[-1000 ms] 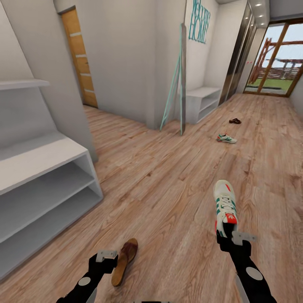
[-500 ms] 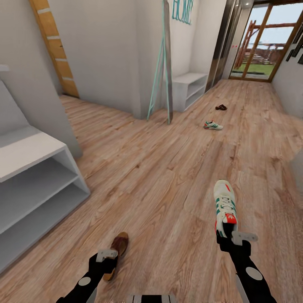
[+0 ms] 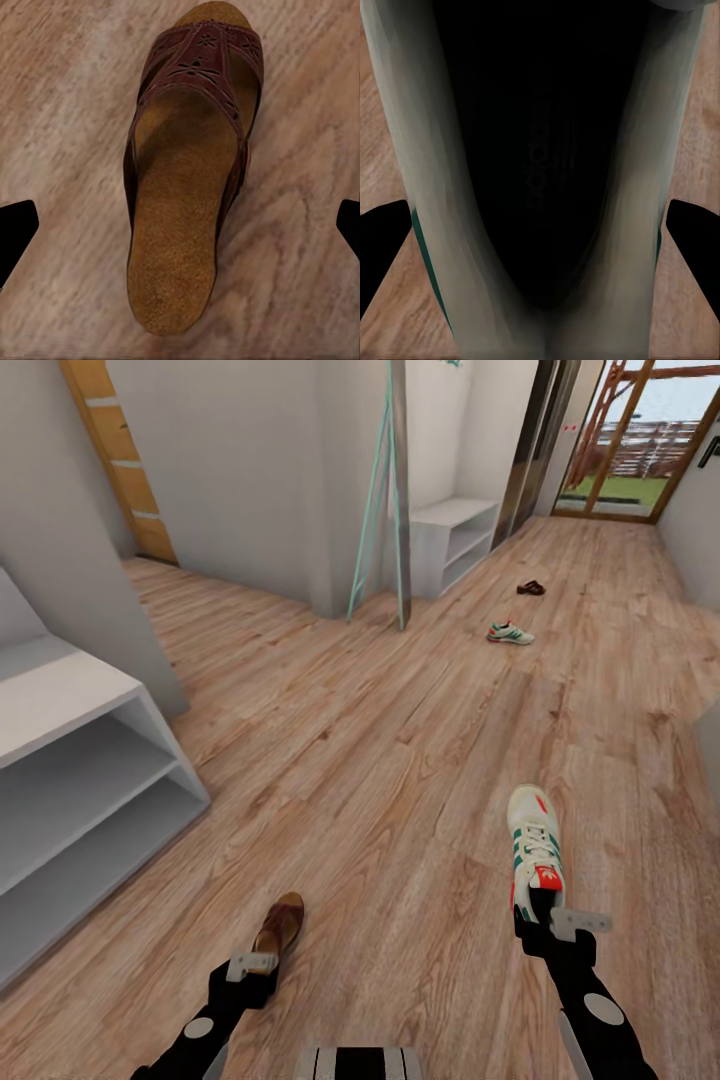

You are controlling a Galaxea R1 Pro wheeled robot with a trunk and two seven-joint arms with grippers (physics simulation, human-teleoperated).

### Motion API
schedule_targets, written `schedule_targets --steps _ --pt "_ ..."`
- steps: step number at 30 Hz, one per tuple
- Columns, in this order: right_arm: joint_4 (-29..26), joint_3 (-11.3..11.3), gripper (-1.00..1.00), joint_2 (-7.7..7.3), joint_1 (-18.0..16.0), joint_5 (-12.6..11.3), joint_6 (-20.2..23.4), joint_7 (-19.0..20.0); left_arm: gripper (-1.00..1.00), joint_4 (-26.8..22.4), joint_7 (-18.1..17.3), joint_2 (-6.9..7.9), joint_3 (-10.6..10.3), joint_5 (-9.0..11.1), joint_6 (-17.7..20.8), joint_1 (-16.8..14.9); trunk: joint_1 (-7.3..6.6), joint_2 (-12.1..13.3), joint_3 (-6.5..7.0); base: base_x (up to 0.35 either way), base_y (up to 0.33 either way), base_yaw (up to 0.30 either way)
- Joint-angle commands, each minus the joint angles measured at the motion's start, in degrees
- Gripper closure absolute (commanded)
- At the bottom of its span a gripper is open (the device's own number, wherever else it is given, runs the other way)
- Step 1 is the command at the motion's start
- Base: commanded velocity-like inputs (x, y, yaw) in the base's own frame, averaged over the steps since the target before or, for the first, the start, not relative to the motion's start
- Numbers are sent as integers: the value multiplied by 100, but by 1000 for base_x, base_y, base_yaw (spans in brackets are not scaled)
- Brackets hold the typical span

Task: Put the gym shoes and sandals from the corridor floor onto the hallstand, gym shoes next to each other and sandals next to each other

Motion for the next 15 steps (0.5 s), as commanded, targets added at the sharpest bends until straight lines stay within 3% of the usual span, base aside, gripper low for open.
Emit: schedule_targets --steps 1,15 --pt "-9 7 100 -2 -1 14 36 -22 -100 2 8 9 -10 -9 -20 -6 1 -3 -36 0 0 0" --pt "-10 2 100 -2 -1 22 36 -22 -100 -9 8 92 -3 -9 -19 -95 37 -22 -474 0 0 0"
